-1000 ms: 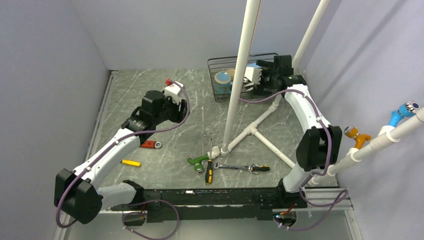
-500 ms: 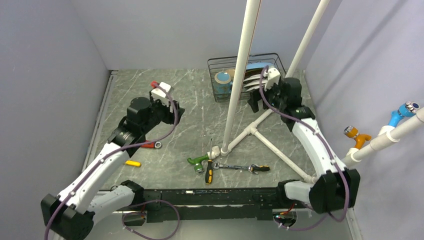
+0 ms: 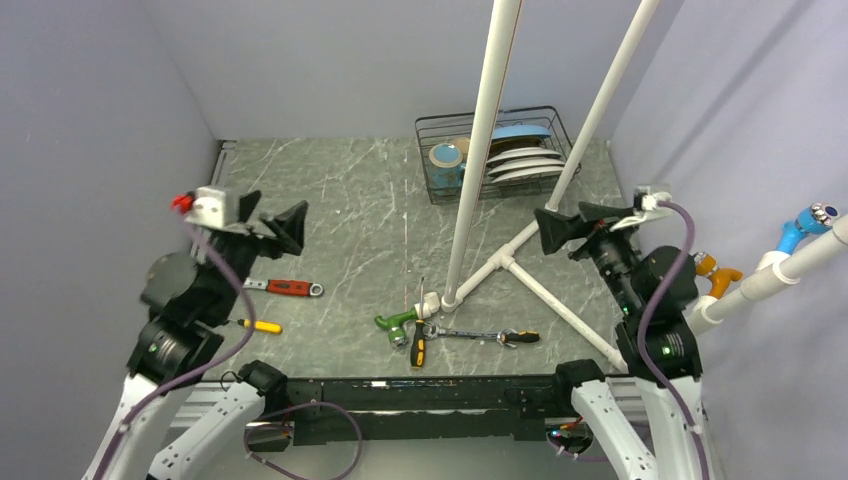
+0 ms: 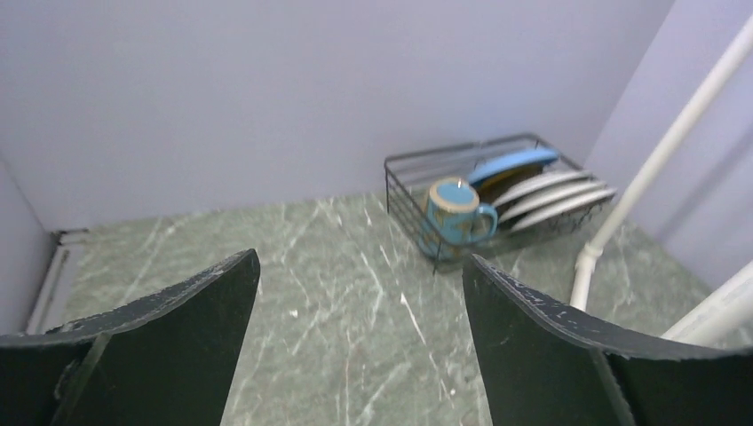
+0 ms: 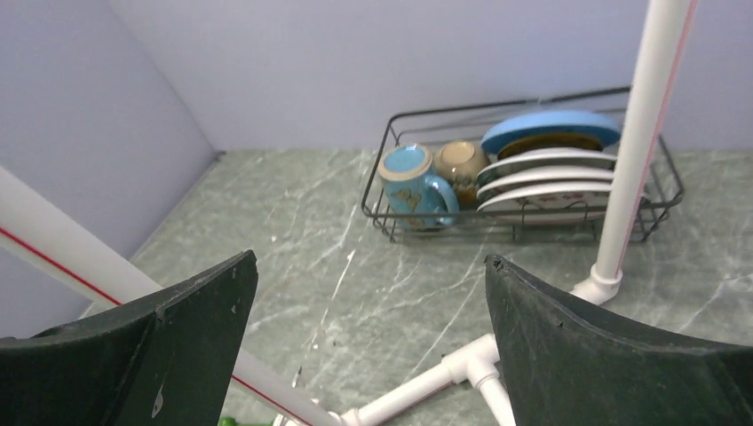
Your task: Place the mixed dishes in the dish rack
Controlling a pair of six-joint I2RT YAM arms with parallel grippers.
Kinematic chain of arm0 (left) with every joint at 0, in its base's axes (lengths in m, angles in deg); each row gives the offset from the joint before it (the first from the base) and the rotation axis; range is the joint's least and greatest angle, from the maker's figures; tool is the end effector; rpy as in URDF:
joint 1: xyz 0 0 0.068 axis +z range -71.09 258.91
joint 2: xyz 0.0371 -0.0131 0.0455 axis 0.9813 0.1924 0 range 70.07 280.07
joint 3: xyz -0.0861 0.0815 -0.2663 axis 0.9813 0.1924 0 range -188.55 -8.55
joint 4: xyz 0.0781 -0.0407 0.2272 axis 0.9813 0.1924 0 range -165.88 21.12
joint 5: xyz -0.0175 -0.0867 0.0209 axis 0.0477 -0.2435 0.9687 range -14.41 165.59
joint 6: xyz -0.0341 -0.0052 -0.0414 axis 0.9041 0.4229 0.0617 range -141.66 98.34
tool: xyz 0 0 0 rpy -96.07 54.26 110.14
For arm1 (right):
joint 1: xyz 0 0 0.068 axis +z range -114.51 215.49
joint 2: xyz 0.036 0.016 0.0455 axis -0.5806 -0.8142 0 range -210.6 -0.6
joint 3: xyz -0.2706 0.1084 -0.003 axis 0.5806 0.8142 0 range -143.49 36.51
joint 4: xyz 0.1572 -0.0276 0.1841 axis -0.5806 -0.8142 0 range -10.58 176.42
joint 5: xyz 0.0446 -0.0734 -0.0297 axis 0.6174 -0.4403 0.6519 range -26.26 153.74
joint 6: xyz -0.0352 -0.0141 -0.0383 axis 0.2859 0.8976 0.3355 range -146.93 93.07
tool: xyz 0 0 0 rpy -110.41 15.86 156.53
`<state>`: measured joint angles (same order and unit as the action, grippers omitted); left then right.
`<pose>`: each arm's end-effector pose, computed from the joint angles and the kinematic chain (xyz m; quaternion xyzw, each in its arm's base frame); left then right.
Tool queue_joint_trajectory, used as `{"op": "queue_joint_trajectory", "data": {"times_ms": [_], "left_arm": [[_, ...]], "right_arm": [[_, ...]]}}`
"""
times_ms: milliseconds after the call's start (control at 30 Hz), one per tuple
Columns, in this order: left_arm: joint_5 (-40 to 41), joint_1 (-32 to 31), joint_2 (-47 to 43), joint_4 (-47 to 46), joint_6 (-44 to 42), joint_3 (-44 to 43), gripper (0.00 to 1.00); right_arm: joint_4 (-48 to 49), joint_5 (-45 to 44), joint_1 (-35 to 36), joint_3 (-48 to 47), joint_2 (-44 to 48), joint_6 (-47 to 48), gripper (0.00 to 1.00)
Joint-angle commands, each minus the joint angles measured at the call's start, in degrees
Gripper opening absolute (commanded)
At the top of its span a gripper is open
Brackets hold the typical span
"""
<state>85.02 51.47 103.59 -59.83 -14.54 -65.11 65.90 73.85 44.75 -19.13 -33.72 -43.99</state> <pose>0.0706 -0.0300 0.4269 0.0559 0.6610 -0.1696 0.7289 0.0754 0.0186 0.4139 -0.0161 0.6947 0.2227 0.6838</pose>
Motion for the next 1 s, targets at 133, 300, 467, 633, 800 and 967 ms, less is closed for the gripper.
{"op": "queue_joint_trajectory", "data": {"times_ms": [133,300,467,633,800,967], "left_arm": [[5.62,0.2,-7.19,5.15,-0.59,-7.65,0.92],[7.12,0.2,-9.31,7.26,-0.74,-9.66,0.93],[7.67,0.2,-11.69,6.59,-0.54,-9.39,0.93],[7.41,0.2,-12.86,5.19,-1.19,-9.25,0.93],[8.05,0.2,-12.77,5.46,-1.64,-9.54,0.93],[7.85,0.24,-12.91,5.63,-0.86,-9.09,0.93]], "right_arm": [[-6.5,-11.41,0.21,-6.65,3.9,0.06,1.0],[-7.02,-14.21,0.23,-7.48,7.17,-0.49,1.0],[-7.78,-15.38,0.25,-8.83,9.12,-0.31,1.0],[-8.47,-14.22,0.24,-10.22,10.16,0.57,1.0],[-8.71,-17.63,0.24,-10.29,11.33,0.04,1.0],[-10.32,-20.16,-0.02,-12.15,11.41,-1.22,1.0]]}}
